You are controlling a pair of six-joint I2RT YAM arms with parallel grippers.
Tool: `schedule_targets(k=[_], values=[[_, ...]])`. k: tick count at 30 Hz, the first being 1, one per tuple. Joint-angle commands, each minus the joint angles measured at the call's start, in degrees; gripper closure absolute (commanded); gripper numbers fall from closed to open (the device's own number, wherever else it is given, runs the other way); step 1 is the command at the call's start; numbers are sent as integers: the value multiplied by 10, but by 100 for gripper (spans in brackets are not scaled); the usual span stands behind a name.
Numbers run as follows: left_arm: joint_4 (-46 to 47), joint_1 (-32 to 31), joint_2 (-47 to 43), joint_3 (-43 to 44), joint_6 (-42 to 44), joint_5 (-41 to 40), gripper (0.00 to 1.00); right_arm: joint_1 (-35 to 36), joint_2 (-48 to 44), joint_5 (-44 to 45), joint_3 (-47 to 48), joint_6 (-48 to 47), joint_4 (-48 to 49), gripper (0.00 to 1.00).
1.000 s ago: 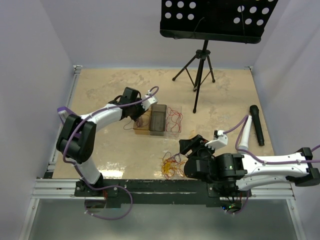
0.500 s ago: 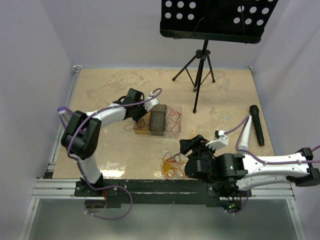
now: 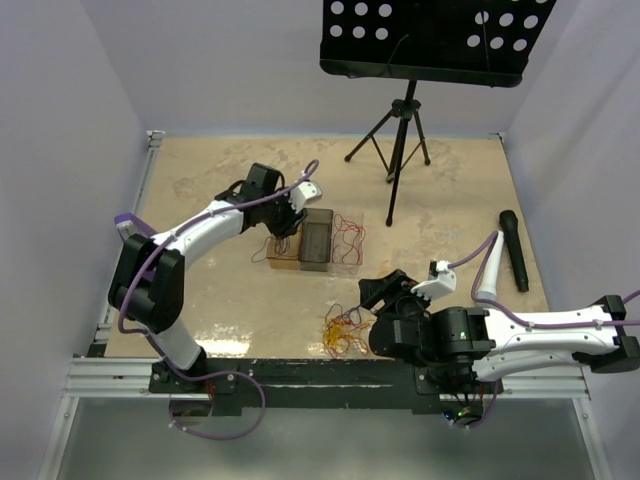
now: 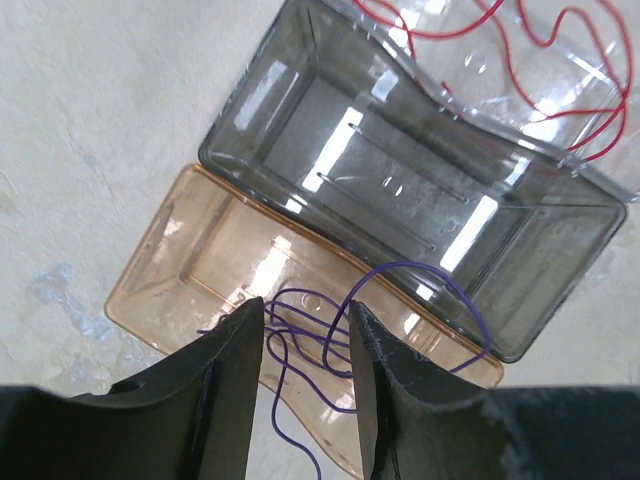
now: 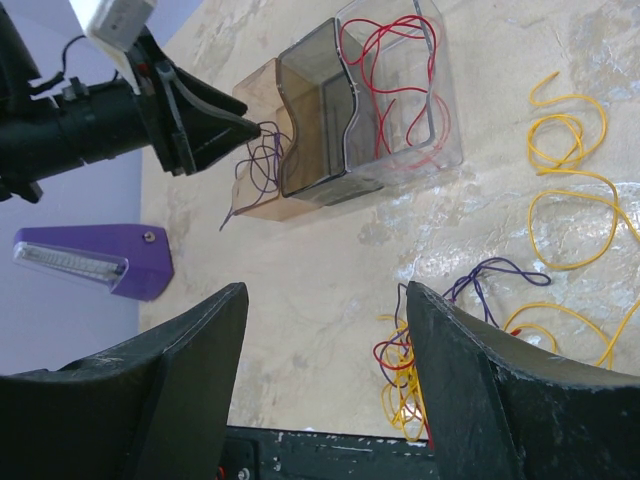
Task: Untangle the cables
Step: Place the cable in the bin.
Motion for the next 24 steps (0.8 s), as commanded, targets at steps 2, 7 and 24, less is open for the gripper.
schedule_targets(k=[2,7,24], values=[[-43,15,-26,50,-14,16,55,-1,-5,23,8,8,-4,31],[-53,23,-34,41,12,4,56,-1,-9,24,6,7,-2,31],[0,-59,-59,-49,-42,69,44,0,-2,19,-4,13,6,31]])
